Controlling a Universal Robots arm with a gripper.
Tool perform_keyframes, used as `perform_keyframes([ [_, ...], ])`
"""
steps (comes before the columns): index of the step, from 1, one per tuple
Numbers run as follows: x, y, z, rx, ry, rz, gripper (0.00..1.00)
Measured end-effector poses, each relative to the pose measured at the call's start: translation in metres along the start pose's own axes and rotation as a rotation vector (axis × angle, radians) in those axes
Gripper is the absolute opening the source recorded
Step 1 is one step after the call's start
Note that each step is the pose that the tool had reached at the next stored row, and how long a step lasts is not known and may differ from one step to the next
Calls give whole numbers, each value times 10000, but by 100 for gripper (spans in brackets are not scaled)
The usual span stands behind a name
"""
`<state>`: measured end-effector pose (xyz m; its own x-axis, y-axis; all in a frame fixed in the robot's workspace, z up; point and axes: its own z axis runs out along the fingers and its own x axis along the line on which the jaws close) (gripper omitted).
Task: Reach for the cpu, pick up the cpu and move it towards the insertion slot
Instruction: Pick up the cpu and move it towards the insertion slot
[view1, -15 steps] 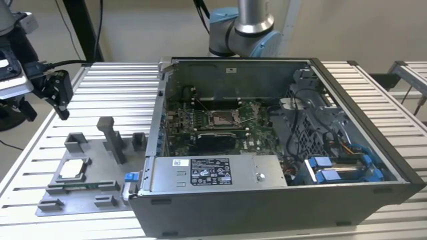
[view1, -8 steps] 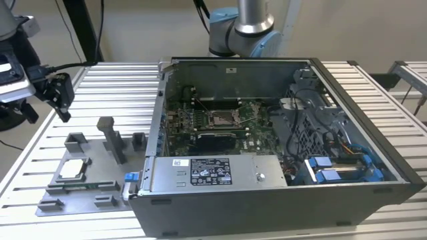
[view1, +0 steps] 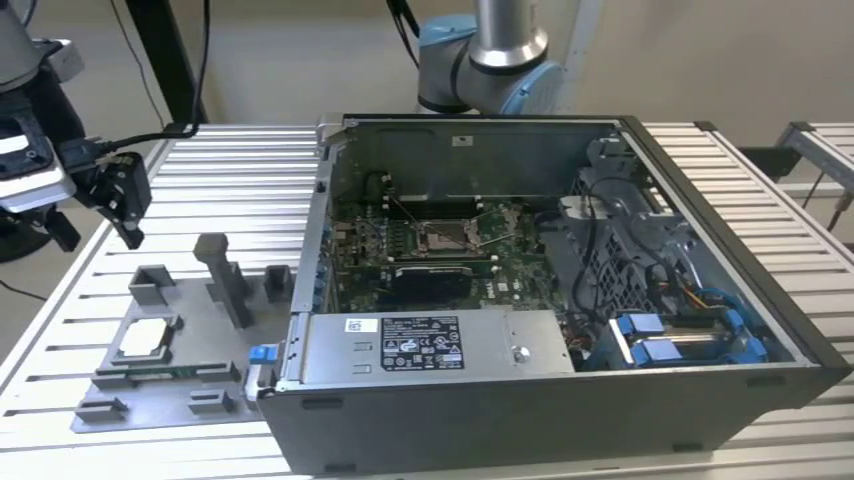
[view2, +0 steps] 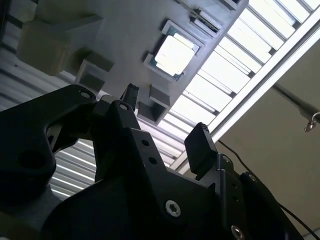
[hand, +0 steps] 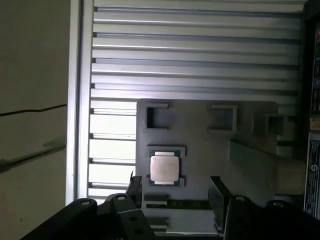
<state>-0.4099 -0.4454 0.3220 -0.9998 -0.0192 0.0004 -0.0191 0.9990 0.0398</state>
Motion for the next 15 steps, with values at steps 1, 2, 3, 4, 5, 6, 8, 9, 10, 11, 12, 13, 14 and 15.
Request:
perform_keyframes([
  [1,0,0,11,0,0,0,100],
  [2,0,-1,22,0,0,0,100],
  [3,0,-1,33,0,0,0,100],
  [4,0,-2,43,0,0,0,100],
  [5,0,-2,53,0,0,0,100],
  [6,0,-2,59,0,1,0,100],
  [8,1,-3,72,0,0,1,100],
  [9,1,-3,79,0,-1,2,100],
  [10,1,-3,88,0,-1,1,100],
  [11,2,-3,95,0,0,1,100],
  [12,1,-4,100,1,1,0,100],
  [13,1,-4,104,1,2,1,100],
  [14,1,-4,109,3,2,1,100],
  [15,1,-5,117,3,1,0,100],
])
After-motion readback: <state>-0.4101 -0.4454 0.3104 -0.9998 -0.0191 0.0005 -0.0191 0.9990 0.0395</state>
